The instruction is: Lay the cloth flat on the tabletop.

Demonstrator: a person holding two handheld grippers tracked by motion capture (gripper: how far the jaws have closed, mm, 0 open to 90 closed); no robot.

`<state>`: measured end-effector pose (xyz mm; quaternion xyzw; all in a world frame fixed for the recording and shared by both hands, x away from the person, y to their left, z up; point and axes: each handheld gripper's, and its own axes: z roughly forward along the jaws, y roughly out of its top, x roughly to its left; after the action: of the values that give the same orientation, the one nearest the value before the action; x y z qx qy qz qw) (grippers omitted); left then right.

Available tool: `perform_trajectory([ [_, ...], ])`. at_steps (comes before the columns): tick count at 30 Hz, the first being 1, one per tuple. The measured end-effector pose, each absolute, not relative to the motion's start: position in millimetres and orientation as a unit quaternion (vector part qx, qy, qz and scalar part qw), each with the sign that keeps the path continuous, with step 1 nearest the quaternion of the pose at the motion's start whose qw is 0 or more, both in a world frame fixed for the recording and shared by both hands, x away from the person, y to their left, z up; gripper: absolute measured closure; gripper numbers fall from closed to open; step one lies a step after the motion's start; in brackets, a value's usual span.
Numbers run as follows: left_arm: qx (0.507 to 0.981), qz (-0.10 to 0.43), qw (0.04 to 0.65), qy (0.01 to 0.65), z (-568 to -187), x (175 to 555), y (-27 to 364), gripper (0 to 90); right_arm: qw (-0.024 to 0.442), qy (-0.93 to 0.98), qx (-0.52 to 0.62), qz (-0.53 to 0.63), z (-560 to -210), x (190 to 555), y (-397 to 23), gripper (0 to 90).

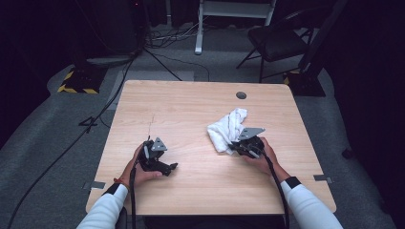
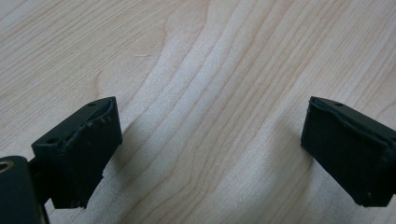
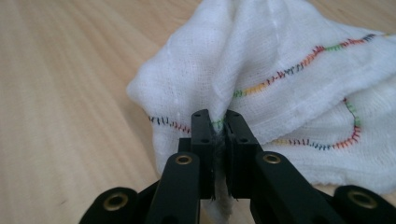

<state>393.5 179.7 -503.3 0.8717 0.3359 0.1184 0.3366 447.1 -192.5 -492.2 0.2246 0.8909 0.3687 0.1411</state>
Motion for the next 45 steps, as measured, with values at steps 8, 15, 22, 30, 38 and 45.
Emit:
perform_trajectory([
  [8,0.879,0.113,0.329,0.327,-501.6,391.7,169.6,6.0,0.106,0.907,0.179,0.366,-482.3,417.9,-193.8,84.7],
  [15,0.88,0.113,0.332,0.321,-500.7,390.6,161.5,9.1,0.097,0.909,0.169,0.367,-479.5,393.5,-204.5,84.4],
  [22,0.886,0.108,0.332,0.304,-498.4,388.5,148.9,16.1,0.106,0.906,0.165,0.375,-476.5,373.8,-216.9,72.5],
  [30,0.886,0.101,0.353,0.284,-489.3,391.7,125.4,17.1,0.13,0.889,0.203,0.39,-466.3,376.2,-248.8,60.4],
  [38,0.888,0.106,0.38,0.237,-469.3,397.0,81.3,17.2,0.158,0.872,0.266,0.379,-470.4,405.9,-270.6,60.9],
  [45,0.877,0.113,0.421,0.2,-449.7,403.5,48.9,17.6,0.157,0.867,0.289,0.373,-478.9,433.7,-266.5,58.7],
])
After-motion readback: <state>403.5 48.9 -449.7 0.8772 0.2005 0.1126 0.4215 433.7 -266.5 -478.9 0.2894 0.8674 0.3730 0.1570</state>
